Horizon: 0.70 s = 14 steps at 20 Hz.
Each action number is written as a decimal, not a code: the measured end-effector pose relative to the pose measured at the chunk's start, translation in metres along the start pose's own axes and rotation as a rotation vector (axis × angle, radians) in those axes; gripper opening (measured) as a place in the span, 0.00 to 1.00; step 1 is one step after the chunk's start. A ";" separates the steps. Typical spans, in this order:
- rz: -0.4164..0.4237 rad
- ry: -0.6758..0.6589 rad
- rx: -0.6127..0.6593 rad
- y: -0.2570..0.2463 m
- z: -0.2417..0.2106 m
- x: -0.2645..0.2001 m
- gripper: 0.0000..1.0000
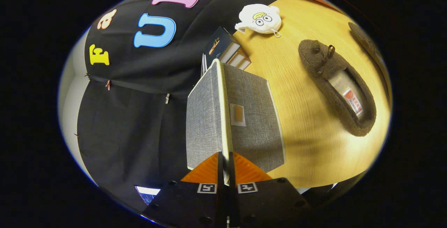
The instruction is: Open the storage box then place both shoes into the box .Put the left shoe in first, then the right shoe, with the right side of both shoes facing outward in a uniform manner.
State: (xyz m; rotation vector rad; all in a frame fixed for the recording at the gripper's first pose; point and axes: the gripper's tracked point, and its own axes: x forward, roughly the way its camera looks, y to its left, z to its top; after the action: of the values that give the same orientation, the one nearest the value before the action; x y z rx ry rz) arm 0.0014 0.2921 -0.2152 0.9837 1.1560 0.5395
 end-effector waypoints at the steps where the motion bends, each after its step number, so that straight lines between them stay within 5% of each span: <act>1: 0.008 0.001 0.002 0.003 -0.001 -0.008 0.06; 14: 0.127 0.010 -0.092 0.090 0.003 -0.028 0.05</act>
State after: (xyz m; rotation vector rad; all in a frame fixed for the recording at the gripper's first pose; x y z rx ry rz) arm 0.0055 0.3133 -0.1229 0.9798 1.0732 0.6937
